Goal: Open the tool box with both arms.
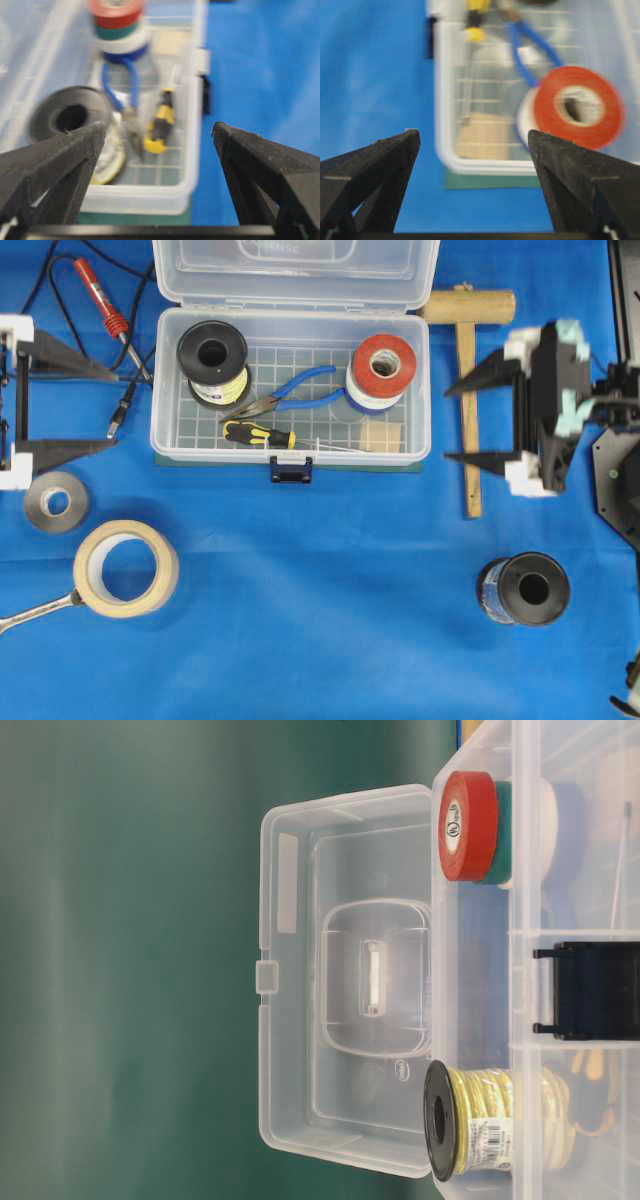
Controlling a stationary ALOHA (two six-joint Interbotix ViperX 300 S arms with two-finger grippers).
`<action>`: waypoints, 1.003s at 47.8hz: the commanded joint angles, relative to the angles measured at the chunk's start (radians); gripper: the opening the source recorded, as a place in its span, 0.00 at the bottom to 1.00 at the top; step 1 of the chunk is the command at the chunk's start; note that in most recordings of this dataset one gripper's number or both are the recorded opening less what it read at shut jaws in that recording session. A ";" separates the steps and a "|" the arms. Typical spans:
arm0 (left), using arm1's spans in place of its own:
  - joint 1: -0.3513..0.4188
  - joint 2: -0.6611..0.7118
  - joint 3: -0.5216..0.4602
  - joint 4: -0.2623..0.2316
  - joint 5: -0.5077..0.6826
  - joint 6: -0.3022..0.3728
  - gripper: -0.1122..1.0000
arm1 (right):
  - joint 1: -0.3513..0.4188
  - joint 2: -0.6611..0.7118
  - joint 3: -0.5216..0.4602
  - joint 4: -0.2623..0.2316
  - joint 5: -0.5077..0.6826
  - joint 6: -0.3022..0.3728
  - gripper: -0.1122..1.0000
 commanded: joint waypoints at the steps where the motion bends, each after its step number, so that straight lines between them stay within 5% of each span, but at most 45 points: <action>1: -0.018 0.006 -0.009 0.000 -0.002 -0.002 0.91 | 0.014 -0.002 -0.009 0.006 0.006 0.003 0.87; 29: -0.018 -0.149 0.097 -0.003 0.063 -0.012 0.90 | 0.014 -0.285 0.149 0.009 0.063 0.003 0.87; 48: -0.031 -0.167 0.146 -0.003 0.049 -0.034 0.90 | 0.014 -0.299 0.202 0.034 0.037 0.005 0.87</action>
